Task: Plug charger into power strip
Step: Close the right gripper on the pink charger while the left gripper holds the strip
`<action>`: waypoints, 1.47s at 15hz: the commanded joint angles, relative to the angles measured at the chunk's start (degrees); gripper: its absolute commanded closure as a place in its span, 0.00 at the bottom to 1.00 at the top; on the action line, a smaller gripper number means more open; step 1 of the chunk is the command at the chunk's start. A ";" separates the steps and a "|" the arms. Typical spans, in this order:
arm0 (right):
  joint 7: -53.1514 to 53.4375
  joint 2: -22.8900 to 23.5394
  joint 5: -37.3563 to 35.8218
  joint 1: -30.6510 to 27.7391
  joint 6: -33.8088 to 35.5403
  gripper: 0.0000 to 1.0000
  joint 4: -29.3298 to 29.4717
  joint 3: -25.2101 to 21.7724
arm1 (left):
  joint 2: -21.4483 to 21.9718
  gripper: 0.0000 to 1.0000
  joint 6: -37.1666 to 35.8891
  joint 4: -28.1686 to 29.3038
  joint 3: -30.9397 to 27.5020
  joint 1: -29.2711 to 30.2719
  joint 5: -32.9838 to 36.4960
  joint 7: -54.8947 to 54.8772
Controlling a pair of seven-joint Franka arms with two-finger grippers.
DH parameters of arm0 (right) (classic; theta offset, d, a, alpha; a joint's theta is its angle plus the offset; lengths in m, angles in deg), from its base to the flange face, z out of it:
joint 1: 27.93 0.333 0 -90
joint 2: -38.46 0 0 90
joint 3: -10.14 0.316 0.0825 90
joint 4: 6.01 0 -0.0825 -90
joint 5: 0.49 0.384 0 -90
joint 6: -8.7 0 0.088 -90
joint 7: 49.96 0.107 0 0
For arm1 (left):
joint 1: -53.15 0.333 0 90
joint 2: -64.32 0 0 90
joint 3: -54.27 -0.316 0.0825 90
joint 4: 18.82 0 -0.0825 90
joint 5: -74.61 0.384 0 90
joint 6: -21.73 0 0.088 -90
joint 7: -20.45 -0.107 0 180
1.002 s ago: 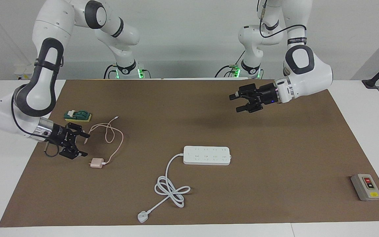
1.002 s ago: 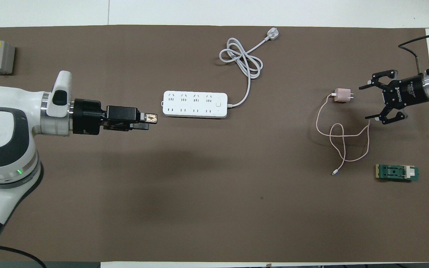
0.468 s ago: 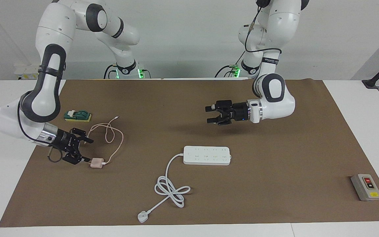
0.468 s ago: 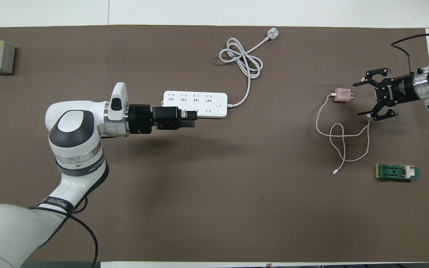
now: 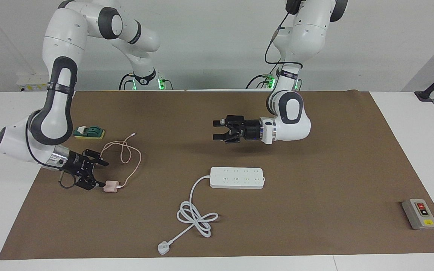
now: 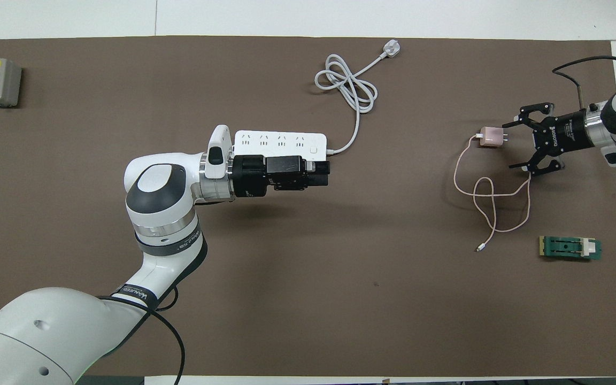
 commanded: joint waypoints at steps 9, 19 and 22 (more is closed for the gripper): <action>-5.25 4.99 4.13 -0.27 -2.93 0.00 2.31 0.41 | -1.91 0.00 4.35 -5.82 -0.89 -1.80 -0.96 -1.80; -10.17 4.90 6.42 -0.18 -6.18 1.00 -0.76 0.41 | -1.91 0.00 4.18 -5.82 -1.07 -0.92 -0.17 -1.36; -10.00 4.82 6.42 0.34 -6.10 1.00 -0.59 0.41 | -2.09 0.00 4.71 -7.22 -0.98 -1.01 -0.25 -1.18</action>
